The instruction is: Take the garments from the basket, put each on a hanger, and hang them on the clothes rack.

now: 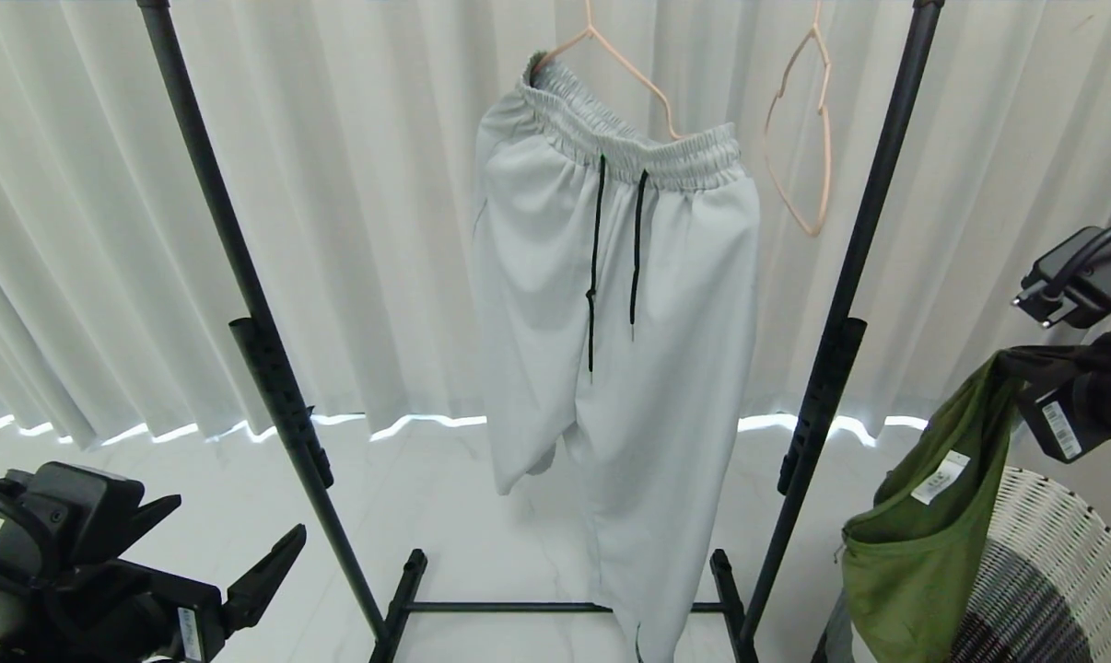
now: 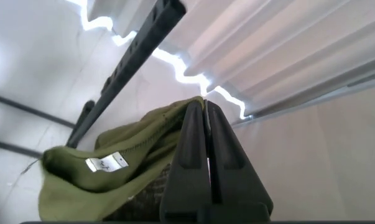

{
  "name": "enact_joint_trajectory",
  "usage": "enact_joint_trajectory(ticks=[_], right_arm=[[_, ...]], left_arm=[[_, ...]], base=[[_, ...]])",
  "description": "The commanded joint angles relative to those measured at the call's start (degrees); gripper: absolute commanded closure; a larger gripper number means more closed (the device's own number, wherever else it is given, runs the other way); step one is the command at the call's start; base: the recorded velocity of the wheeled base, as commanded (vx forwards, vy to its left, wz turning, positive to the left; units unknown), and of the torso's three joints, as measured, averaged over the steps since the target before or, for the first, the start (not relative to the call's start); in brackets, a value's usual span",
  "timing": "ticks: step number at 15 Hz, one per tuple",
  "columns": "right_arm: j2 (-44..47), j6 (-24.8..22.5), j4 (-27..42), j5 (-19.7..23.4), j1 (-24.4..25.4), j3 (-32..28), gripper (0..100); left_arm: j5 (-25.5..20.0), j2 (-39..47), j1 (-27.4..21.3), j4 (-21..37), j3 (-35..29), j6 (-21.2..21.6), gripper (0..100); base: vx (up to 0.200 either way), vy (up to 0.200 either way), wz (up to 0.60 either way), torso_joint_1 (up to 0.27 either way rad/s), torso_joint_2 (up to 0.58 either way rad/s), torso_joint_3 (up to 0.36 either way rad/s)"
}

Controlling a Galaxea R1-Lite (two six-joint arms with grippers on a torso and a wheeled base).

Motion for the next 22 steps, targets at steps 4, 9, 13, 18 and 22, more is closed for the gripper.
enact_joint_trajectory(ticks=[4, 9, 13, 18, 22], right_arm=[[-0.1, 0.0, -0.1, 0.0, 0.2, -0.2, 100], [0.1, 0.0, -0.1, 0.1, 0.9, -0.1, 100], [0.4, 0.0, -0.1, 0.2, 1.6, -0.1, 100], [0.5, 0.0, -0.2, 0.3, 2.4, -0.2, 100], [1.6, 4.7, -0.3, 0.6, 7.1, -0.6, 100]], left_arm=[[-0.1, -0.5, 0.0, 0.0, 0.1, 0.1, 0], [0.0, -1.0, 0.0, 0.1, 0.1, -0.1, 0], [-0.1, -1.0, 0.0, 0.1, 0.0, -0.1, 0], [-0.2, 0.6, -0.1, 0.2, 0.0, -0.1, 0], [-1.5, 3.2, -2.4, 0.1, -0.2, -0.2, 0]], base=[[-0.1, 0.0, 0.0, 0.002, 0.0, 0.001], [0.0, 0.08, 0.0, 0.0, 0.0, 0.004], [0.0, 0.2, 0.0, 0.002, 0.0, 0.001], [0.0, 0.12, 0.0, 0.002, 0.0, 0.001], [0.0, 0.0, 0.0, 0.0, 0.0, 0.0]])
